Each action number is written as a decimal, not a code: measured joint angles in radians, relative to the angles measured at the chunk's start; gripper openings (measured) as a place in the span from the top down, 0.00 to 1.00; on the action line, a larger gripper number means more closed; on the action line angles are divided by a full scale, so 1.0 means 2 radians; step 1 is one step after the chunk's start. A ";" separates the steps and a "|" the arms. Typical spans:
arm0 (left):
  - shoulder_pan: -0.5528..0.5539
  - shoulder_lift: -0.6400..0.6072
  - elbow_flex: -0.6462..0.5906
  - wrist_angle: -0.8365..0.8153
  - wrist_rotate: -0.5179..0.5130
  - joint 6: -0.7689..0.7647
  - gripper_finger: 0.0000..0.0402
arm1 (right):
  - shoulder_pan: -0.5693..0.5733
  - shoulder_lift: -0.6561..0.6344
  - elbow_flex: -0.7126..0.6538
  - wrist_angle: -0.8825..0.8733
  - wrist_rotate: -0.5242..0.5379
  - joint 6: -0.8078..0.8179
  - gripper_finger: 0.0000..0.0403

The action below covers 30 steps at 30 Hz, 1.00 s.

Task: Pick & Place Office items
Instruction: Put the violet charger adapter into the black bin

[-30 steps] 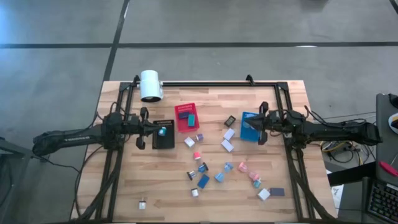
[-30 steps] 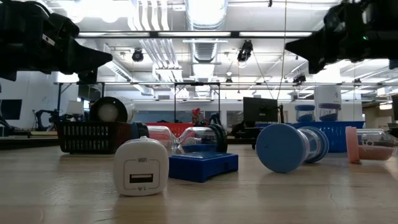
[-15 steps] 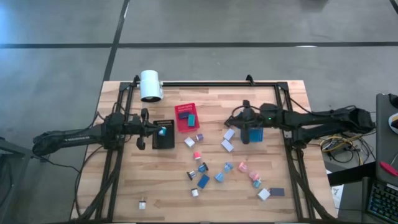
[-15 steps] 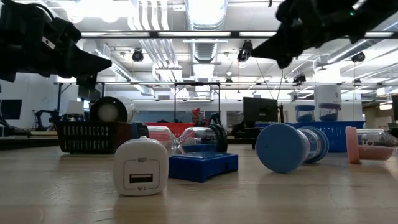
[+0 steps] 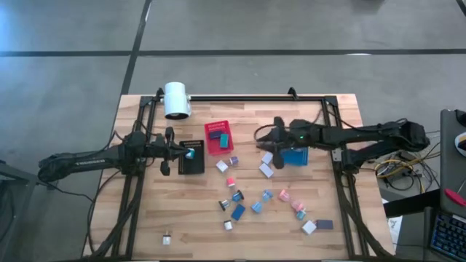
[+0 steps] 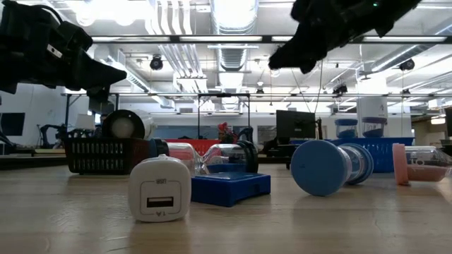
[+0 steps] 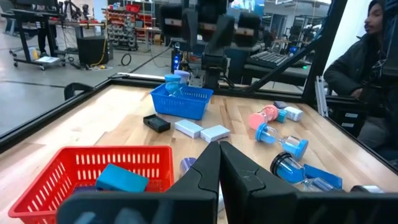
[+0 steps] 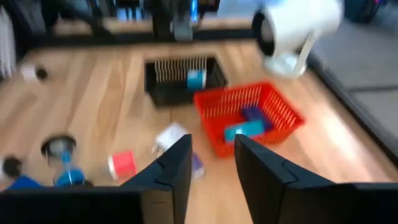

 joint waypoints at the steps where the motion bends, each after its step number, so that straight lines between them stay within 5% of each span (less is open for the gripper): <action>1: 0.000 0.000 0.000 0.000 0.000 0.000 0.97 | 0.004 0.014 0.010 -0.012 0.001 -0.002 0.66; 14: 0.000 0.000 0.000 -0.004 -0.001 0.000 0.97 | 0.026 0.205 0.060 0.011 0.004 -0.063 0.41; 30: 0.000 0.001 0.000 -0.007 -0.001 0.004 0.97 | 0.018 0.337 0.171 -0.043 0.003 -0.082 0.39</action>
